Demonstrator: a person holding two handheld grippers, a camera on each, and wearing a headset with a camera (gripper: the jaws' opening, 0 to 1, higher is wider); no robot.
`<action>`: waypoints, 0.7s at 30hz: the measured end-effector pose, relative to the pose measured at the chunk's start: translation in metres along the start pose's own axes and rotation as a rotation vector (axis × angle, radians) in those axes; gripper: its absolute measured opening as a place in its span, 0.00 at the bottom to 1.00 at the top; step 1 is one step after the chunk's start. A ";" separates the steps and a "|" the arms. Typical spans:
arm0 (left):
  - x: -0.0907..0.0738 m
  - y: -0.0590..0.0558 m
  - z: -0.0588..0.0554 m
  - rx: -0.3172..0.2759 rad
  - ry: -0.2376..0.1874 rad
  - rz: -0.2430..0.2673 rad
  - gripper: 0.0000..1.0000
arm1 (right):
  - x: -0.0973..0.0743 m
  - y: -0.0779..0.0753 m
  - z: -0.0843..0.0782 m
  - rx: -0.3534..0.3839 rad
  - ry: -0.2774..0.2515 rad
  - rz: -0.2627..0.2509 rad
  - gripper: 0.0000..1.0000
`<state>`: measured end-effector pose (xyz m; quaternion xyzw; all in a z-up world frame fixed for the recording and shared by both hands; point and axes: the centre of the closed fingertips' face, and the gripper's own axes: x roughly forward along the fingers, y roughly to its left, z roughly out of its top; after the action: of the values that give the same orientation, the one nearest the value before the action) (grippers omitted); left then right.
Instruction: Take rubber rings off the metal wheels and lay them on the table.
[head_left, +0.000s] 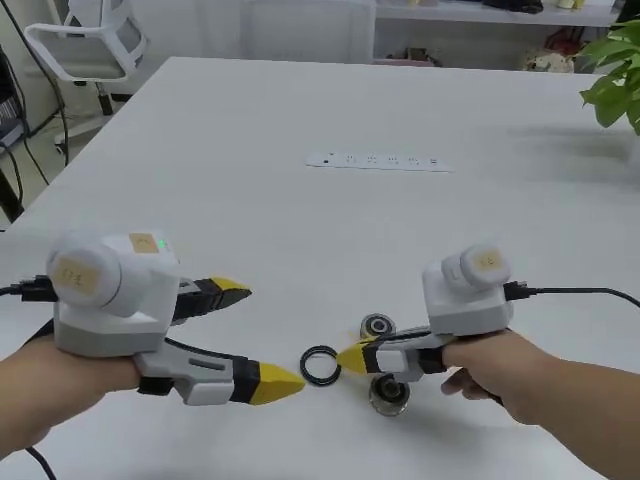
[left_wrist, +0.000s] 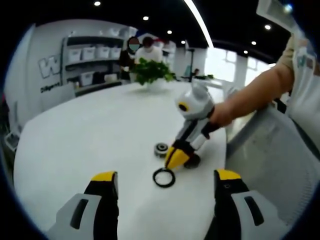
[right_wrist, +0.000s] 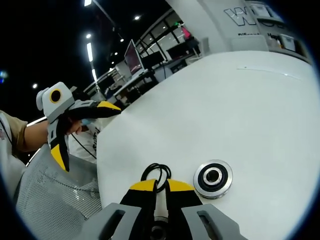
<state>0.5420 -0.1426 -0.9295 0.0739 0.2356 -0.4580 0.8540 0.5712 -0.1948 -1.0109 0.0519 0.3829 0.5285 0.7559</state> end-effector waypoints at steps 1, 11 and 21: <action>0.000 0.000 0.000 0.000 0.001 0.000 0.79 | 0.000 0.000 0.000 -0.002 -0.001 -0.002 0.05; 0.000 -0.001 0.001 0.003 0.004 -0.002 0.80 | -0.011 0.005 0.008 -0.023 -0.026 0.007 0.13; -0.005 0.000 0.008 0.004 -0.008 0.010 0.80 | -0.033 0.014 0.029 -0.070 -0.098 0.007 0.20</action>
<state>0.5424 -0.1409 -0.9202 0.0748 0.2306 -0.4543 0.8572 0.5736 -0.2072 -0.9666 0.0526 0.3264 0.5410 0.7733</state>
